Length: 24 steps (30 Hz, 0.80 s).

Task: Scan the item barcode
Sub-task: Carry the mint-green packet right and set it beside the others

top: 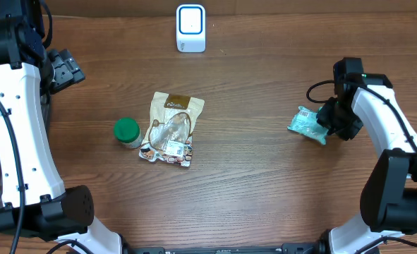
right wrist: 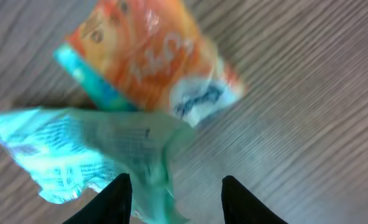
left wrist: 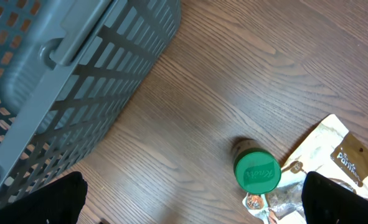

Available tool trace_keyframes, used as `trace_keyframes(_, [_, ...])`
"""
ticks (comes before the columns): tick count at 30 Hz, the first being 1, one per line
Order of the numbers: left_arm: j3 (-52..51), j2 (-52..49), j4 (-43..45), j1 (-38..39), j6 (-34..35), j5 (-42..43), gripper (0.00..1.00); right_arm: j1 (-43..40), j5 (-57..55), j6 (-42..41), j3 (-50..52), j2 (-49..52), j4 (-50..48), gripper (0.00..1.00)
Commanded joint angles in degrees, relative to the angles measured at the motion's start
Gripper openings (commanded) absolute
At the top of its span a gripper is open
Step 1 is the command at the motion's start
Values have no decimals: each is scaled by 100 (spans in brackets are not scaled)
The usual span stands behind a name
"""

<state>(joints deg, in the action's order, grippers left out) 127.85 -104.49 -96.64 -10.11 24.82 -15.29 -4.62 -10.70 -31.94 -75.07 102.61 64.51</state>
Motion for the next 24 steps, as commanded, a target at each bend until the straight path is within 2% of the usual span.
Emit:
trace_keyframes(1, [11,24,-9,39,-85,-74,100,7,398,326,-654,-267,258,43])
trace_keyframes(6, [11,24,-9,39,-85,-74,100,7,1692,1038,-1366,-822,706,46])
trace_keyframes(12, [11,24,-11,39,-85,-74,100,11,3421,1596,-1443,-1250,809,48])
trace_keyframes(18, [11,24,-9,39,-85,-74,100,168,3482,1593,-1255,-1248,831,53])
trace_keyframes(24, [11,24,-9,39,-85,-74,100,629,3482,1530,-774,-1244,319,56])
